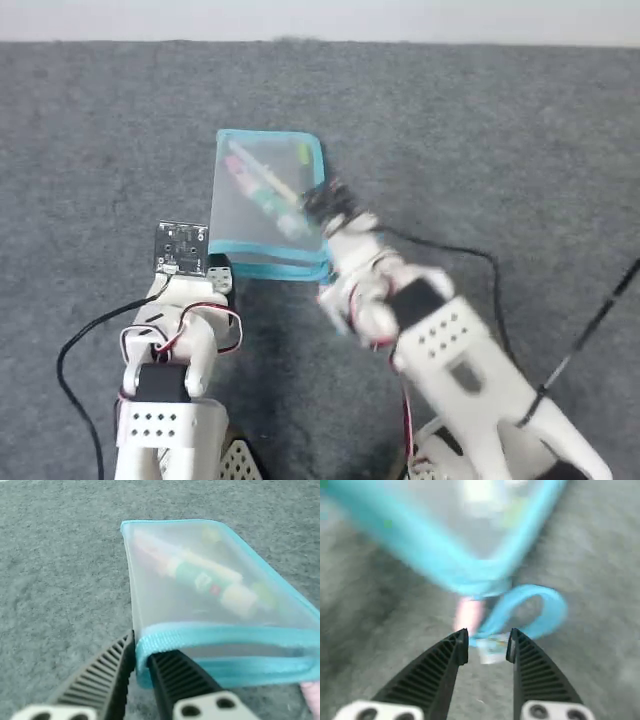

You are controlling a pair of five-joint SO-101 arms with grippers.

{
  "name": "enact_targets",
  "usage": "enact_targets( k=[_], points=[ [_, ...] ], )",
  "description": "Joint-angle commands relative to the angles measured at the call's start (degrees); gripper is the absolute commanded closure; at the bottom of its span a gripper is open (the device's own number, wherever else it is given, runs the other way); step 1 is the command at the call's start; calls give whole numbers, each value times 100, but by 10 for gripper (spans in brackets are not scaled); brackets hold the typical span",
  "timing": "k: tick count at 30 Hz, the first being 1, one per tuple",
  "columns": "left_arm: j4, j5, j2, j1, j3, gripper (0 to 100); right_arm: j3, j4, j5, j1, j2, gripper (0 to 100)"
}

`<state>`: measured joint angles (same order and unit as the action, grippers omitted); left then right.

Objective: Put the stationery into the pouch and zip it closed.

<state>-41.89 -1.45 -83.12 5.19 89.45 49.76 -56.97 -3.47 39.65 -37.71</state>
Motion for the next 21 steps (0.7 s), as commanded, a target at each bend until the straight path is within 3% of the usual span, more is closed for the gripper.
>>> enact_targets(
  k=[1, 9, 21],
  points=[
    [185, -88, -53, 35, -277, 987, 554, 699, -176, 848, -409, 838],
    [202, -88, -79, 26, -224, 987, 475, 1710, 387, 611, 892, 790],
    [193, -88, -79, 26, -224, 987, 431, 2800, 396, -136, 1886, 790]
  ],
)
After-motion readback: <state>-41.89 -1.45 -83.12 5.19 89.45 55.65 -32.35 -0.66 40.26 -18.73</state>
